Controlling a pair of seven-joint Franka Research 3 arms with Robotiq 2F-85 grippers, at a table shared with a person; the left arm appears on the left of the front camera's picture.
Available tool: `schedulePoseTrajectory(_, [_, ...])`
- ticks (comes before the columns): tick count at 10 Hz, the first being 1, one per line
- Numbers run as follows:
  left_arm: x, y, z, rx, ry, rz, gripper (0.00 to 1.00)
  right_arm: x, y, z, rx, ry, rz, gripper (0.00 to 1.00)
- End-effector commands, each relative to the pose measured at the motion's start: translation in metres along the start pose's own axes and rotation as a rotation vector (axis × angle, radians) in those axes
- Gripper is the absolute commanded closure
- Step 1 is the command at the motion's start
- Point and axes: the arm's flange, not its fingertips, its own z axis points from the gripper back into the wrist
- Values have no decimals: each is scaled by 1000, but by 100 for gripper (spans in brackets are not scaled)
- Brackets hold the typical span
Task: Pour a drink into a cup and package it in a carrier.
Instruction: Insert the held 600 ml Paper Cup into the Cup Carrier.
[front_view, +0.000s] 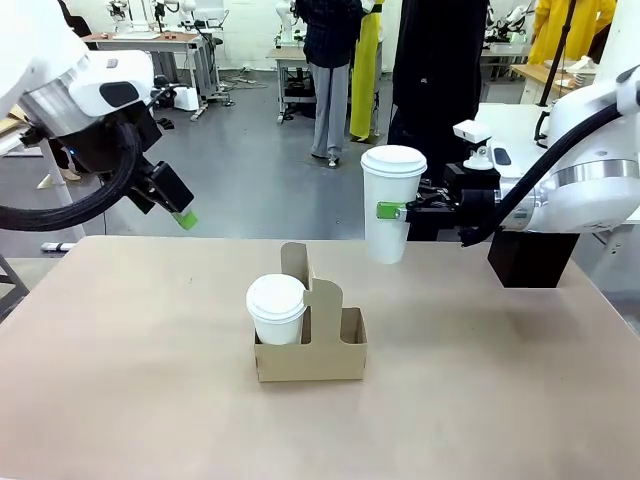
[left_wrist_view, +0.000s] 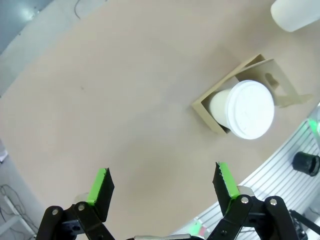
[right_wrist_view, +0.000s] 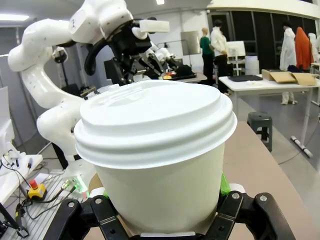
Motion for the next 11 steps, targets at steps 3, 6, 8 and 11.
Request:
schedulePoseTrajectory(3, [-13,20,-18,21,-41,-33,0,-5,-5,-20,151,-17,65,20])
schedulePoseTrajectory(6, [-34,53,-42,42,-79,-71,0,-25,-16,-55,309,-8,84,20])
schedulePoseTrajectory(8, [-42,69,-58,24,-96,-96,0,-42,-15,-66,364,-6,65,20])
schedulePoseTrajectory(11, [-42,71,-57,34,-78,-75,0,-68,-14,-69,417,-12,3,20])
